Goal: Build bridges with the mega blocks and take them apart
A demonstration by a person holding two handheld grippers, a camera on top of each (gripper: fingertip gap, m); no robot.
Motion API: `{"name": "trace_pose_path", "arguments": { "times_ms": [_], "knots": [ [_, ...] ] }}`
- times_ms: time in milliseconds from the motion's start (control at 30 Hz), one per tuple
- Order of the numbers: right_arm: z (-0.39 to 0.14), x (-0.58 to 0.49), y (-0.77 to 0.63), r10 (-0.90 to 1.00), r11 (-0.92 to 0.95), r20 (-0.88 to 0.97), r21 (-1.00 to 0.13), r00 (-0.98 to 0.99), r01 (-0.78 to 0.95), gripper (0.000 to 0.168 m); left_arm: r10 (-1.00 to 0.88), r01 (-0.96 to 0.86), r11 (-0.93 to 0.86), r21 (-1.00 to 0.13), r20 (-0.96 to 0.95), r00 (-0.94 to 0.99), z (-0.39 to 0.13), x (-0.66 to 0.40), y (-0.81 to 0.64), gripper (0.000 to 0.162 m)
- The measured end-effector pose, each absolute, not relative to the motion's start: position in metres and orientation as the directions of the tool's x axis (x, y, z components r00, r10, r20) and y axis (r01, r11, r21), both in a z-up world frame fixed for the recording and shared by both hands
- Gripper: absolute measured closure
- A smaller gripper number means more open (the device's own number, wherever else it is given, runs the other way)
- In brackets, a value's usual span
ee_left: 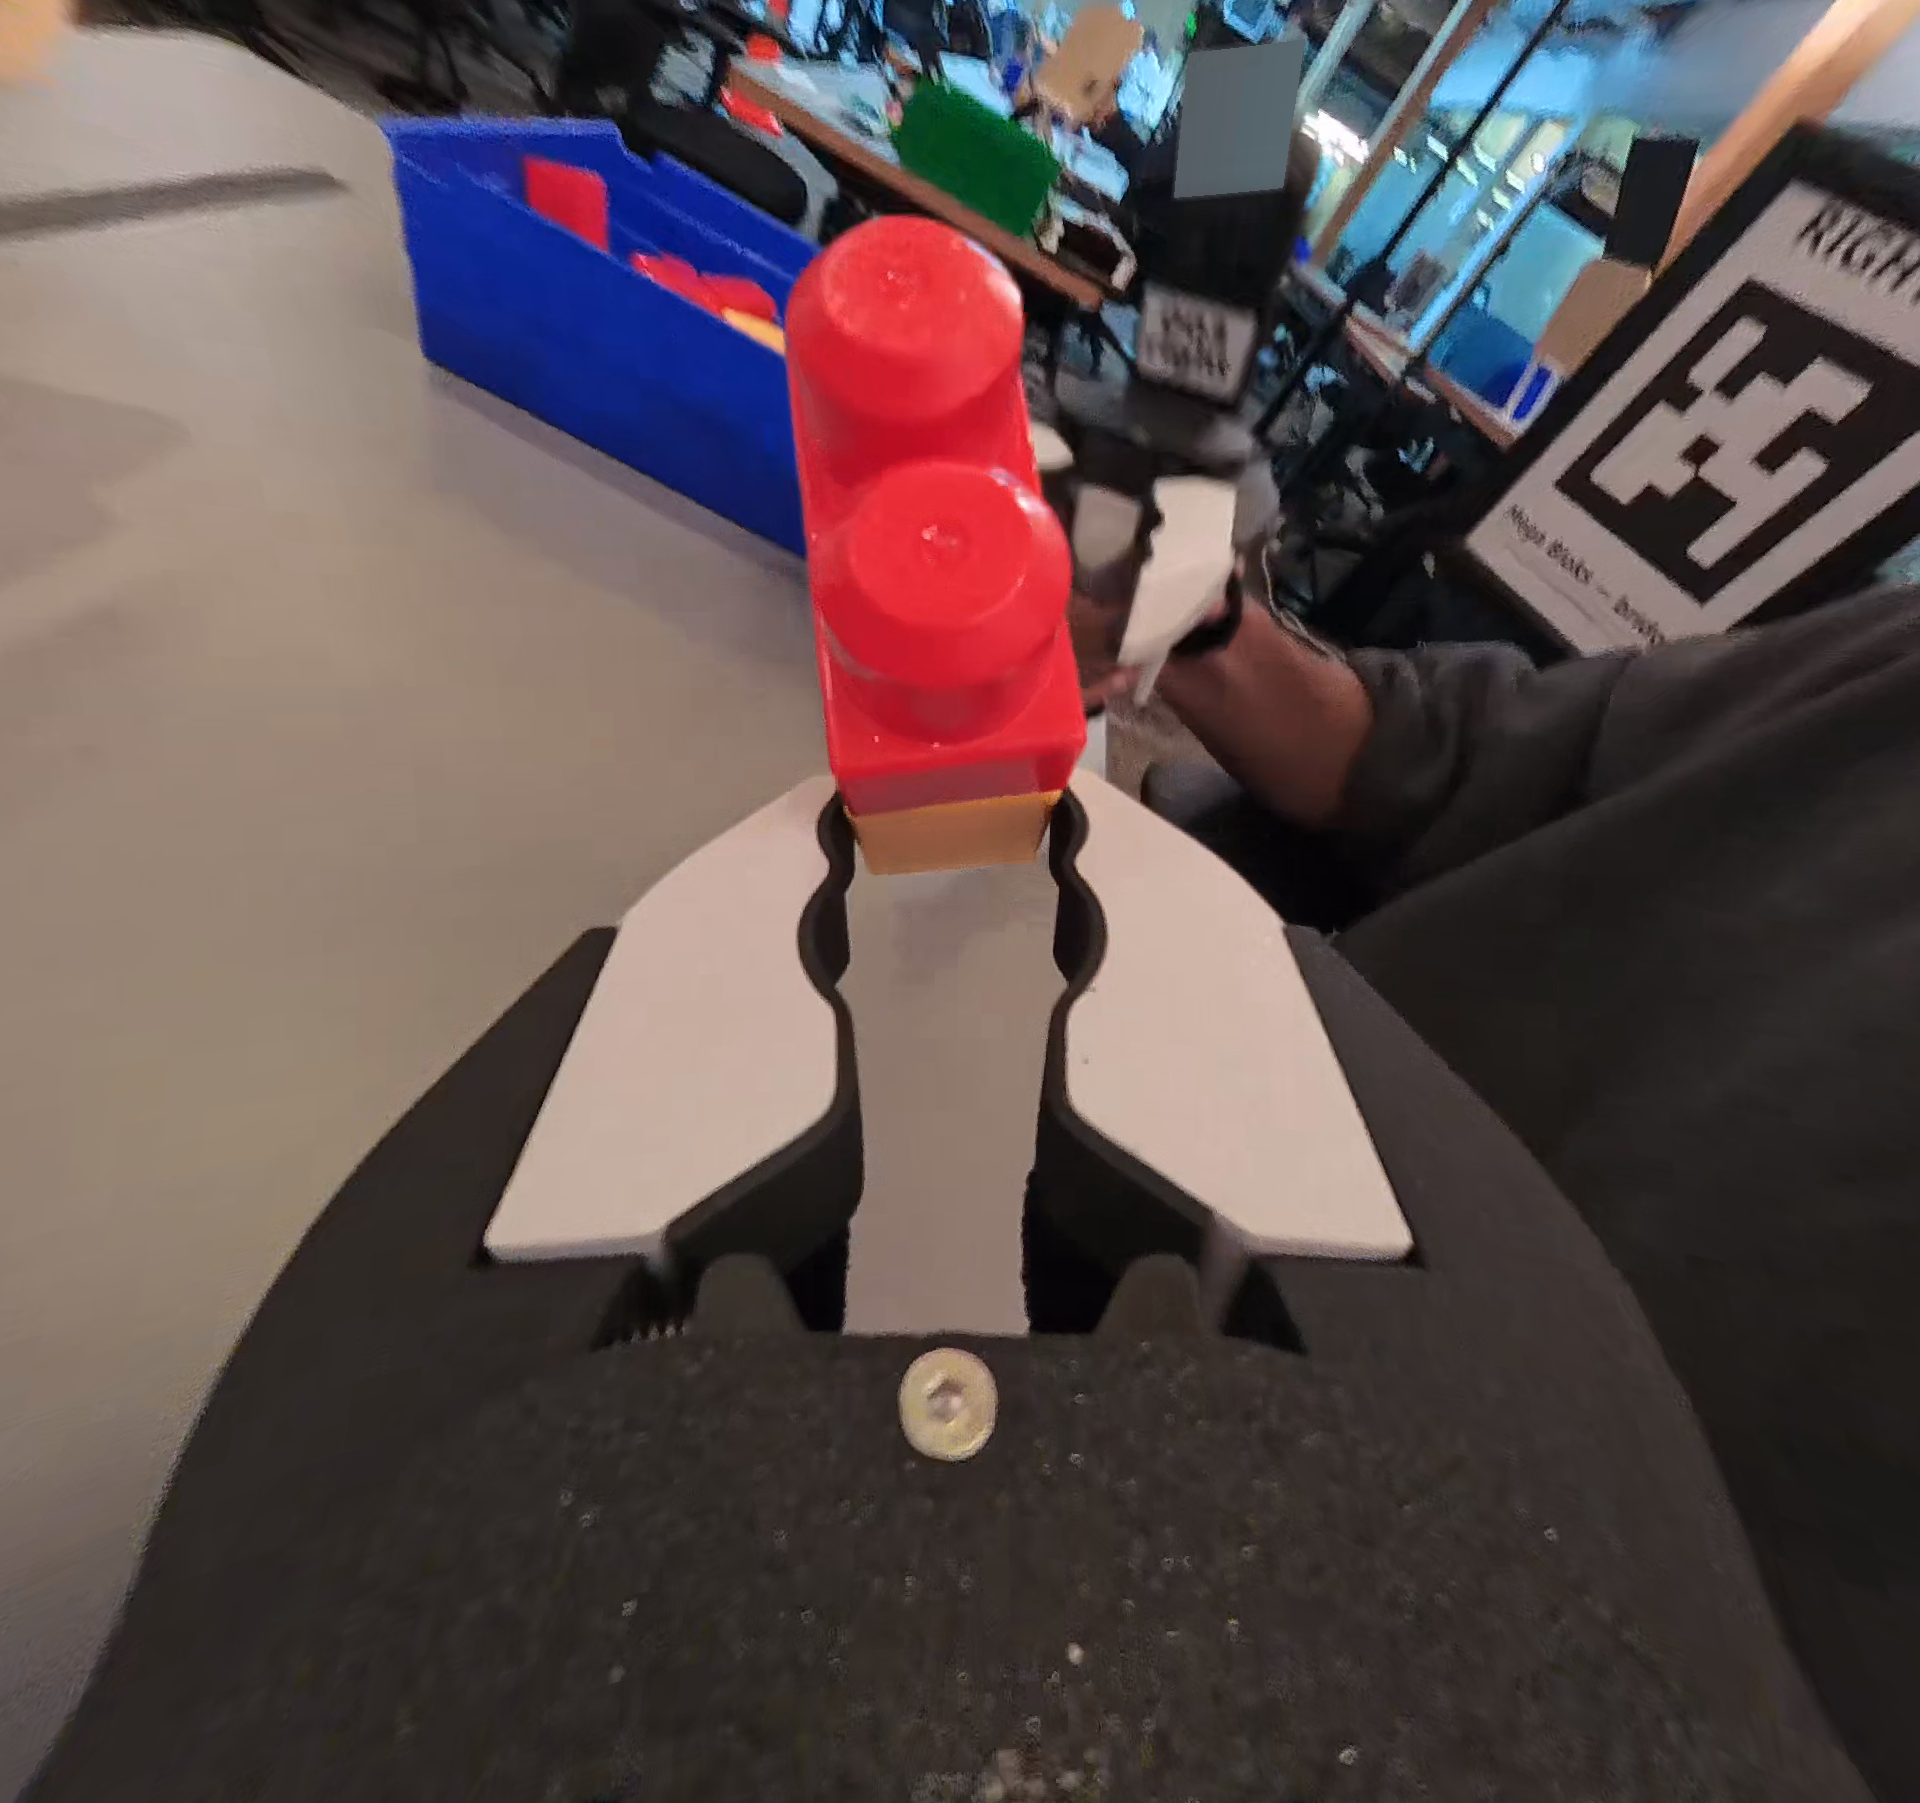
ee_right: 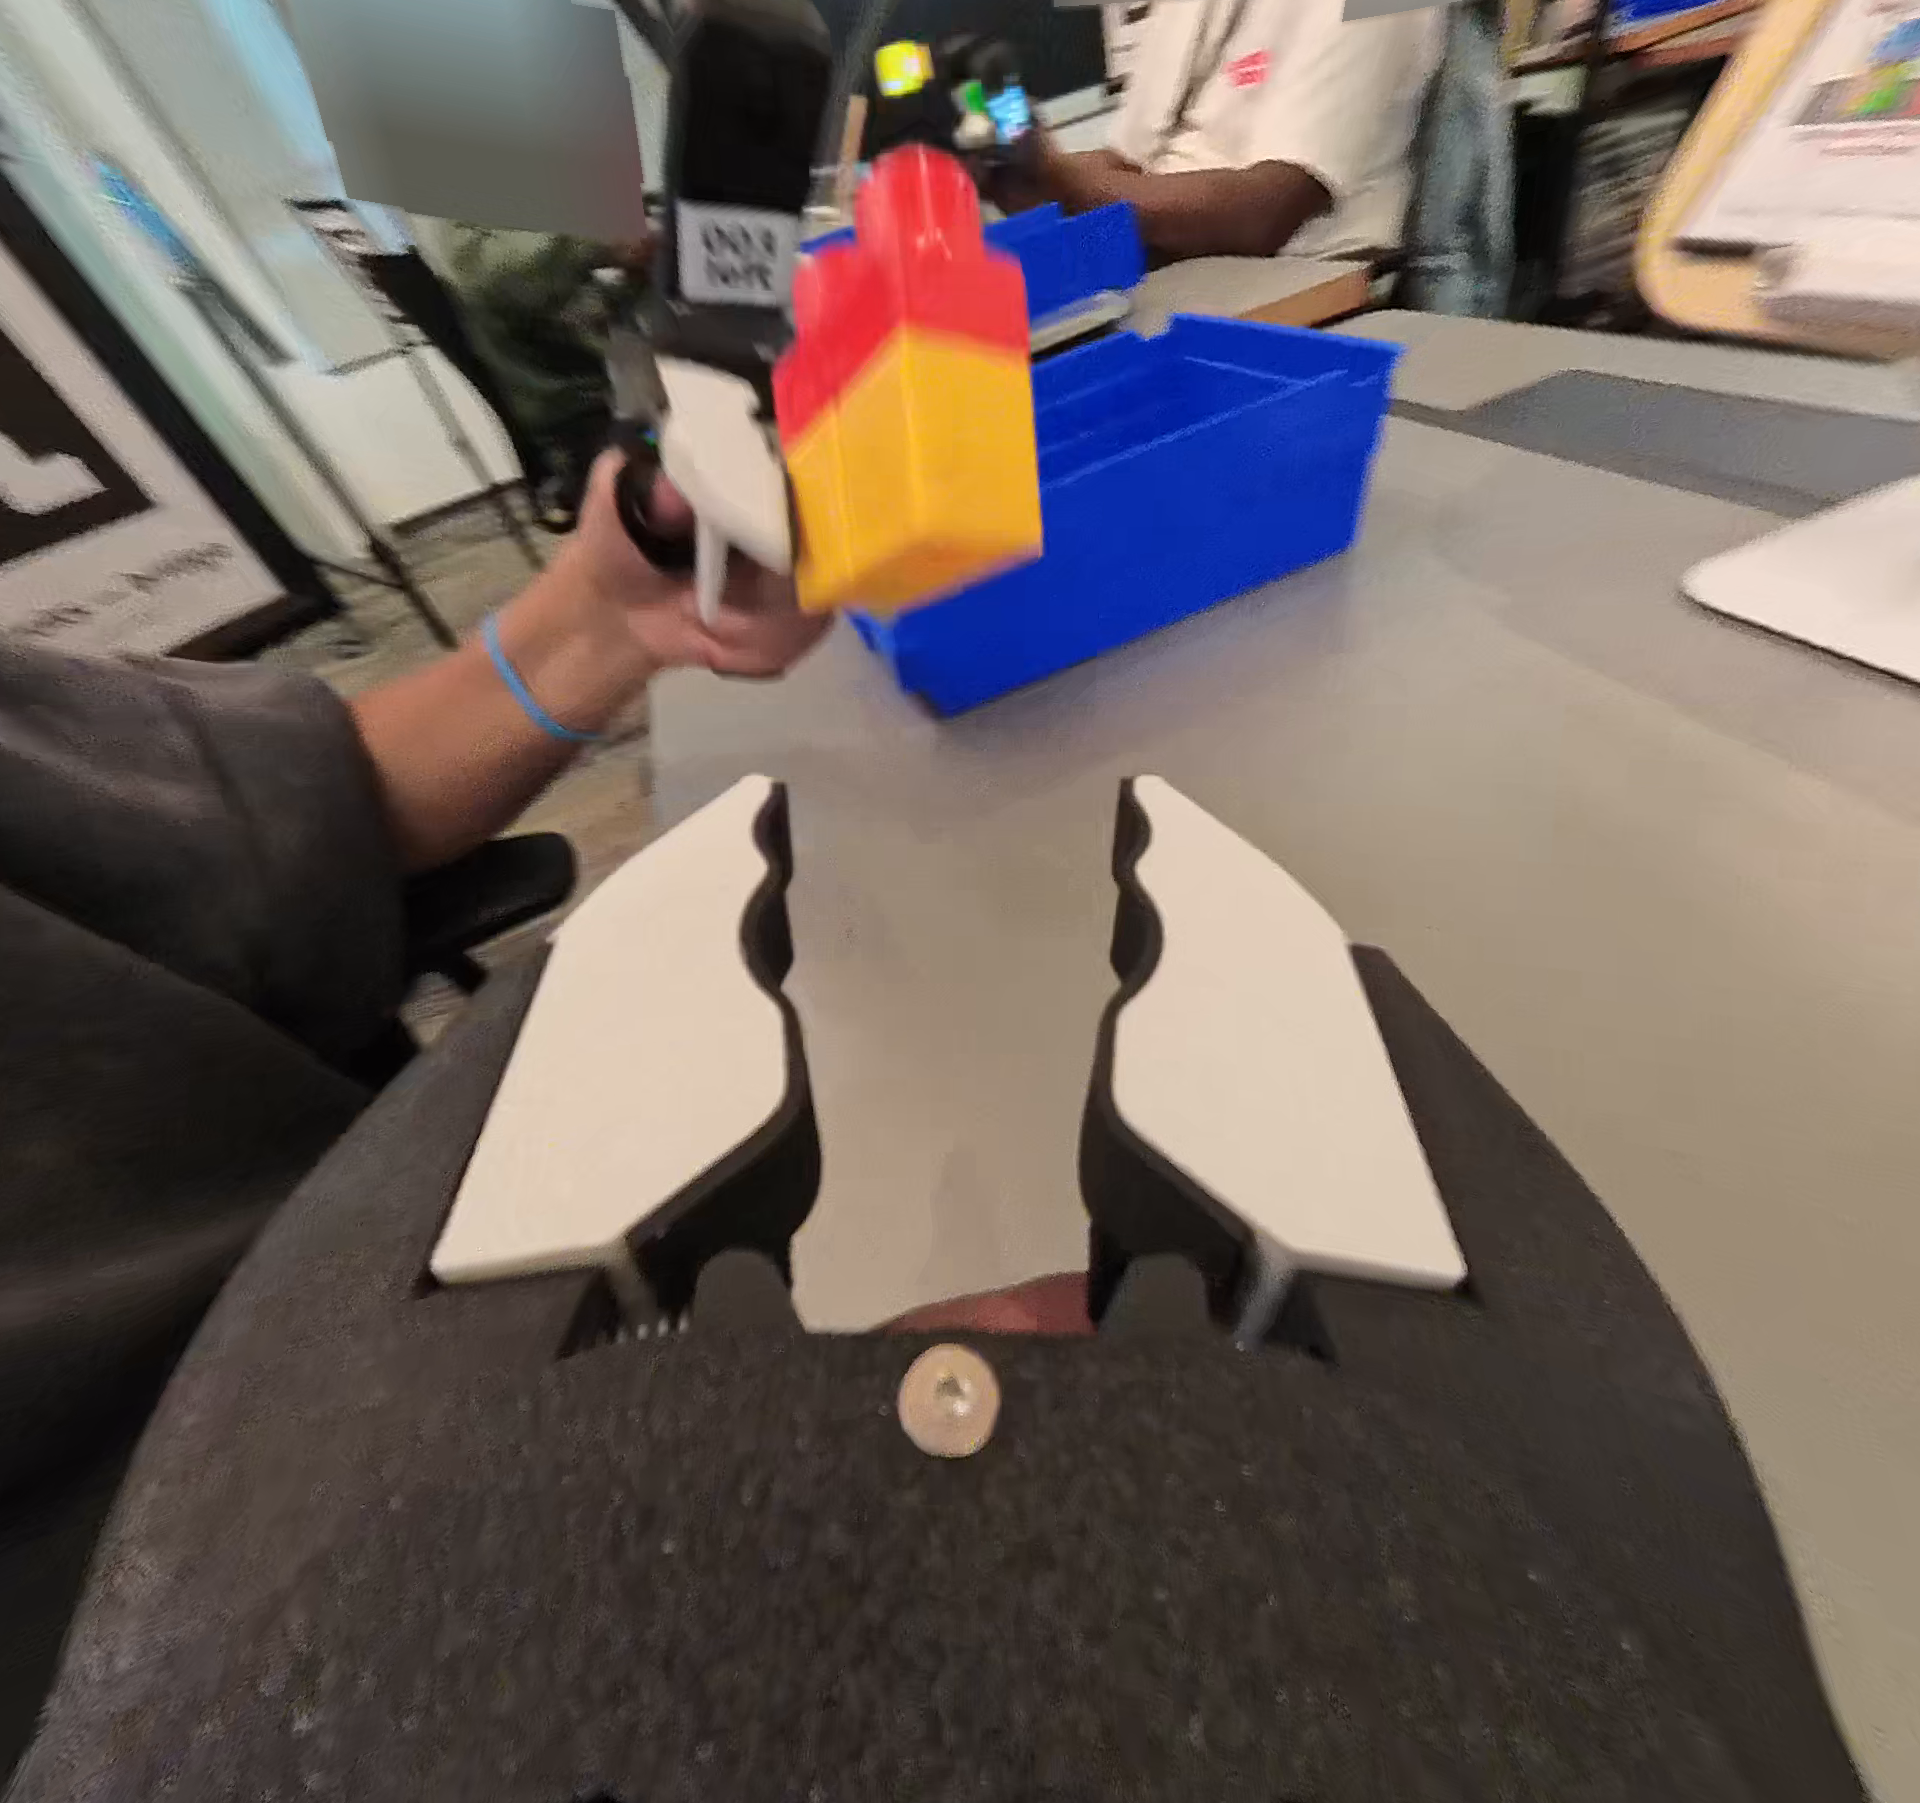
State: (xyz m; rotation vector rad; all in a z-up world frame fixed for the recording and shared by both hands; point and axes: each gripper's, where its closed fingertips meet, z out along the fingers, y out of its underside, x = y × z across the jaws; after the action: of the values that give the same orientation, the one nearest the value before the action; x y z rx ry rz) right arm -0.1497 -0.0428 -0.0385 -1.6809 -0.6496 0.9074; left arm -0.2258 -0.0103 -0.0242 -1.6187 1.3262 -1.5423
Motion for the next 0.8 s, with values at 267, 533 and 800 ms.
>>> {"name": "trace_pose_path", "arguments": {
  "times_ms": [267, 533, 800],
  "knots": [
    [-0.063, -0.187, -0.028, 0.826, -0.465, -0.465, -0.882, 0.318, -0.082, 0.127, -0.863, -0.363, -0.385, -0.849, 0.47, -0.184, -0.063, -0.201, -0.038, 0.126],
    [-0.061, -0.178, -0.022, 0.785, -0.529, -0.575, -0.815, 0.231, -0.235, 0.132, -0.828, -0.162, -0.515, -0.842, 0.538, -0.159, -0.05, -0.19, -0.022, 0.127],
    [-0.094, -0.197, -0.035, 0.761, -0.588, -0.596, -0.801, 0.257, -0.113, 0.133, -0.818, -0.02, -0.56, -0.829, 0.556, -0.148, -0.038, -0.188, -0.01, 0.127]
  ]
}}
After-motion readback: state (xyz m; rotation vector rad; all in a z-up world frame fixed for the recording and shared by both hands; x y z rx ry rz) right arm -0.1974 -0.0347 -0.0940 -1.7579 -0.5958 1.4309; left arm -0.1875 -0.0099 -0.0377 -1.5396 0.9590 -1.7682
